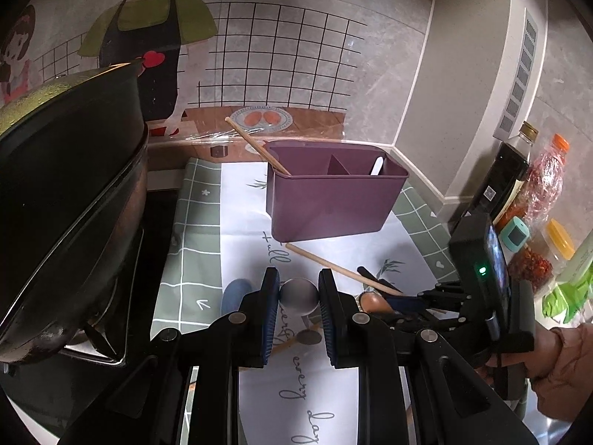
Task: Organize utensils
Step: 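Raise the small metal spoon with the left tool while the right tool raises the wooden spoon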
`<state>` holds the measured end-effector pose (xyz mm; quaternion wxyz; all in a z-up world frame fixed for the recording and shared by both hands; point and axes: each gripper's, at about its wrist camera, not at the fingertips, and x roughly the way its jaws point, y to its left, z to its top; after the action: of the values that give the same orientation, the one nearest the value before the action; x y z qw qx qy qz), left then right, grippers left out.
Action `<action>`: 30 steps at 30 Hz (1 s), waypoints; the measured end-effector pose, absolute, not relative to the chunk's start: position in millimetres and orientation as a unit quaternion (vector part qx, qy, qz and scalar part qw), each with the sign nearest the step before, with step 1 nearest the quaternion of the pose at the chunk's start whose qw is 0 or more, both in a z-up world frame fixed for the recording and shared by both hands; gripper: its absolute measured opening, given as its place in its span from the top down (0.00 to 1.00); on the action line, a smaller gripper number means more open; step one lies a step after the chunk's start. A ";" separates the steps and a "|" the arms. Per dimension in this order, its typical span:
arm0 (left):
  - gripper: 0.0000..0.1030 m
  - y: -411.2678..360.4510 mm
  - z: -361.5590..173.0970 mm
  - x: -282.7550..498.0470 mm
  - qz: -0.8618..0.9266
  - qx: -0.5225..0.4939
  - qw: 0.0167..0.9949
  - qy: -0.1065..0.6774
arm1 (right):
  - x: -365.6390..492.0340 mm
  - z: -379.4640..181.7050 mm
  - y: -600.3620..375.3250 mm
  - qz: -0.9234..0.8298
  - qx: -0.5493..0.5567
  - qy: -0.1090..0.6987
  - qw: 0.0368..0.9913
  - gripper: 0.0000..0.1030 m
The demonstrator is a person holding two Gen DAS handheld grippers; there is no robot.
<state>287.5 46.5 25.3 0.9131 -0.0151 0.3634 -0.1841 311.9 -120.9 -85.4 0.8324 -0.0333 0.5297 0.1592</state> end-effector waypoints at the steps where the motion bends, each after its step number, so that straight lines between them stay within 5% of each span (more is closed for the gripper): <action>1: 0.78 46.2 25.0 287.8 -0.185 -0.014 0.913 0.364 | 309.8 -82.2 -120.8 0.161 -0.033 0.526 0.835 0.76; 5: 0.78 45.0 26.3 285.7 -0.191 -0.010 0.911 0.365 | 295.6 -57.9 -116.2 0.160 -0.058 0.492 0.854 0.76; 7: 0.78 43.9 27.9 283.3 -0.193 -0.007 0.911 0.364 | 287.0 -48.0 -115.2 0.153 -0.074 0.482 0.859 0.95; 13: 0.78 37.1 31.8 274.7 -0.193 0.017 0.911 0.363 | 280.8 -37.4 -121.1 0.157 -0.062 0.470 0.867 0.96; 16: 0.78 37.2 34.8 271.1 -0.187 0.018 0.912 0.364 | 276.2 -41.2 -121.1 0.188 -0.037 0.493 0.849 0.91; 20: 0.78 43.4 36.3 269.4 -0.172 0.013 0.916 0.362 | 254.8 -50.2 -101.5 0.212 -0.006 0.492 0.844 0.60; 30: 0.78 56.4 31.0 269.4 -0.181 0.001 0.912 0.369 | 235.4 -81.7 -36.0 0.250 -0.072 0.522 0.812 0.60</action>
<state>269.4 56.4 31.0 0.9115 0.0009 0.3695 -0.1806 235.4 -36.0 -81.7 0.8120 -0.0720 0.5223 0.2503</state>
